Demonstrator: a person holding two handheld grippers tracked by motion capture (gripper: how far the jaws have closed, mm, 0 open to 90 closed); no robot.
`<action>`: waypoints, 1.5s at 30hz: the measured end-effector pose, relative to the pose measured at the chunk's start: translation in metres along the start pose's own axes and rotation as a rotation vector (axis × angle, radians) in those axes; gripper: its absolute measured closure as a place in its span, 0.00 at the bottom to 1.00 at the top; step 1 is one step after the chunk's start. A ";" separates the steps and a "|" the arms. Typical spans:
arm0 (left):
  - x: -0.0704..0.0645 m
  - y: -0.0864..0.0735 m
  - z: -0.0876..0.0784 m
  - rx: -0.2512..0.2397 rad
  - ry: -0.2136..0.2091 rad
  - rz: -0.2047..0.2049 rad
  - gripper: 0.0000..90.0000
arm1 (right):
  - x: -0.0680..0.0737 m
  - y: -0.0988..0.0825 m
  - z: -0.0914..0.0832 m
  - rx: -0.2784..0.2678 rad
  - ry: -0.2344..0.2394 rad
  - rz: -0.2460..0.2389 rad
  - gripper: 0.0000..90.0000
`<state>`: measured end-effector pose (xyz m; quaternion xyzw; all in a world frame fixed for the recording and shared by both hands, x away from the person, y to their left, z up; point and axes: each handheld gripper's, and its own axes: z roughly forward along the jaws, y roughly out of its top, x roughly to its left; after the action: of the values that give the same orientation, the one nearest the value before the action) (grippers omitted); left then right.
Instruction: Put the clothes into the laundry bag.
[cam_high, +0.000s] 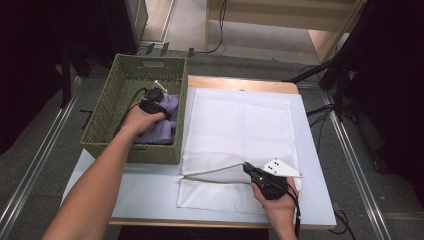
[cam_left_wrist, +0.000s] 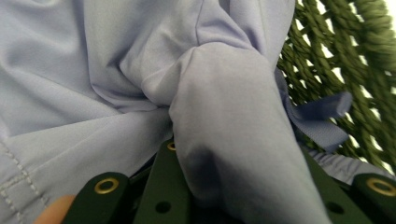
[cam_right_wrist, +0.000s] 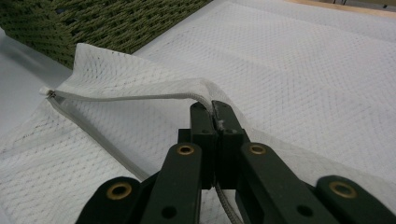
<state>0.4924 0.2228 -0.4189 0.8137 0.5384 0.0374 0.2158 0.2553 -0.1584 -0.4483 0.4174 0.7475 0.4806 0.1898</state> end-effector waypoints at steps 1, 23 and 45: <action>0.001 0.000 -0.003 0.005 -0.011 -0.001 0.88 | 0.000 0.000 0.000 0.001 -0.001 0.000 0.99; 0.018 -0.018 -0.066 -0.309 -0.106 -0.089 0.88 | -0.001 0.000 -0.001 0.000 0.004 0.010 1.00; -0.017 -0.030 -0.108 -0.535 -0.229 0.014 0.88 | -0.004 -0.002 0.001 0.000 0.004 0.013 1.00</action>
<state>0.4278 0.2510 -0.3299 0.7306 0.4758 0.0872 0.4818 0.2571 -0.1611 -0.4504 0.4213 0.7452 0.4826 0.1851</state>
